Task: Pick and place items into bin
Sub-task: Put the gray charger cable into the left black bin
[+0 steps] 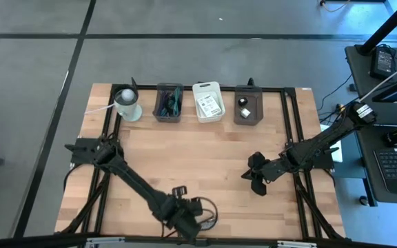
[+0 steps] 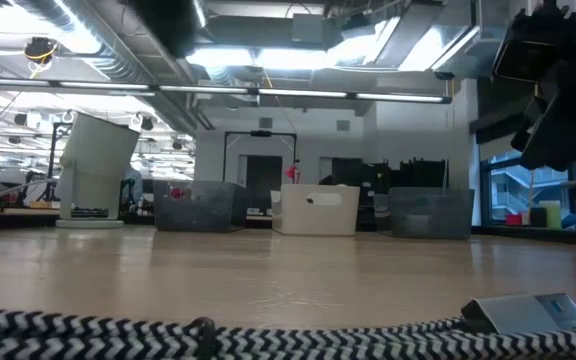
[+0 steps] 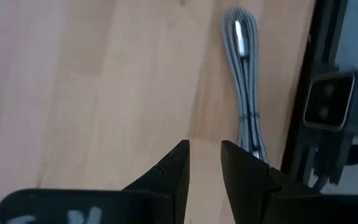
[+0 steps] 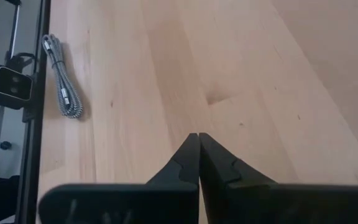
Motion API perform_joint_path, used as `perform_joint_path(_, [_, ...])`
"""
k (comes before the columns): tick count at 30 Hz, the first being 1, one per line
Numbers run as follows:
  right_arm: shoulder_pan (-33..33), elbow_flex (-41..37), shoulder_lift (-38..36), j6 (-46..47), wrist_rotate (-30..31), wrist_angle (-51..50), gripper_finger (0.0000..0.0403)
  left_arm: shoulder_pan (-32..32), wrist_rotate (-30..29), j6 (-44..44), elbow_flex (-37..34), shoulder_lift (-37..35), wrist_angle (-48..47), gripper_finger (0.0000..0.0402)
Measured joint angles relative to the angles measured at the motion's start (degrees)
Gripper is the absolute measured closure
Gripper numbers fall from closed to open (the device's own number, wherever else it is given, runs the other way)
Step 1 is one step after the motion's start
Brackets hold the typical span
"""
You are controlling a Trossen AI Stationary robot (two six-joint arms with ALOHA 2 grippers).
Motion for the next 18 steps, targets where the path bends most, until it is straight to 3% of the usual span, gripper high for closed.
perform_joint_path(10, [-0.02,0.02,0.0,0.07,0.02,0.04,0.0401,-3.65,1.04,-2.49,0.0,4.56,0.42,0.0309])
perform_joint_path(15, [-0.02,0.02,0.0,-0.47,0.02,0.07,0.0401,-3.48,2.54,-11.94,0.0,5.96,1.84,0.0265])
perform_joint_path(18, [-0.04,0.02,0.0,-1.04,0.02,0.07,0.0401,-3.48,2.59,-12.43,0.0,6.93,4.36,0.0235])
